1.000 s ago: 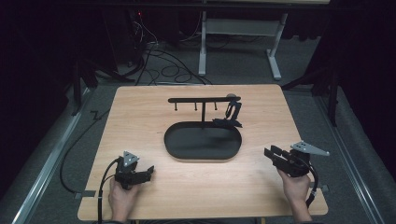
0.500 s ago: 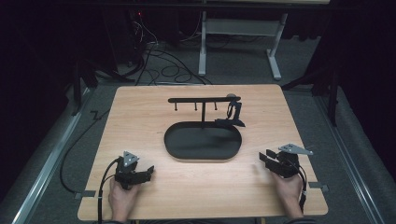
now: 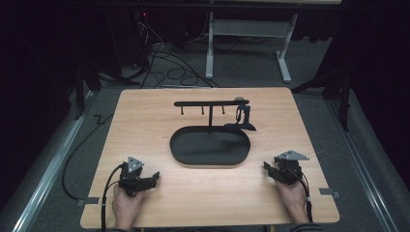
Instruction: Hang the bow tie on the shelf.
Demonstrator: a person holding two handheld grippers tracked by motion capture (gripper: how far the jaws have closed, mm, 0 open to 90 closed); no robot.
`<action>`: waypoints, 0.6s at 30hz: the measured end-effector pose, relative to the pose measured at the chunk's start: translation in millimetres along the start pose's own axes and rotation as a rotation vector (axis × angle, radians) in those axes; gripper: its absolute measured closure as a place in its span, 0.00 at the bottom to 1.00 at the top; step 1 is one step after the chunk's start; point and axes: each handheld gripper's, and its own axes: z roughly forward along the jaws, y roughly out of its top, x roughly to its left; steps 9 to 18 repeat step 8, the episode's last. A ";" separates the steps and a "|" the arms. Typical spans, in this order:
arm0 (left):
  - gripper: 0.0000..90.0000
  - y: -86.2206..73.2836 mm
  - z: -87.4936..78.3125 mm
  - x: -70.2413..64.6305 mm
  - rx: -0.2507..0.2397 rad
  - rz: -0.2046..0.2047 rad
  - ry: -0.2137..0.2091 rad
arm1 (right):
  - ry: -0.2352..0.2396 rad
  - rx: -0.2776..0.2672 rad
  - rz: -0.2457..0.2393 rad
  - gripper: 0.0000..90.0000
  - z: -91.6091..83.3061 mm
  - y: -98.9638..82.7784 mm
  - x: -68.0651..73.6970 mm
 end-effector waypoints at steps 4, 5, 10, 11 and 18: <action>0.20 -0.1 -0.1 0.1 0.000 0.000 -0.001 | 0.009 0.000 -0.009 0.50 0.3 -0.1 0.5; 0.20 -0.1 -0.1 0.0 0.000 -0.001 -0.001 | 0.012 0.000 -0.012 0.50 0.4 -0.1 0.6; 0.20 -0.1 0.0 0.1 0.000 -0.001 -0.001 | 0.013 0.001 -0.011 0.50 0.3 -0.1 0.6; 0.20 -0.1 0.0 0.1 0.000 -0.001 -0.001 | 0.013 0.001 -0.011 0.50 0.3 -0.1 0.6; 0.20 -0.1 0.0 0.1 0.000 -0.001 -0.001 | 0.013 0.001 -0.011 0.50 0.3 -0.1 0.6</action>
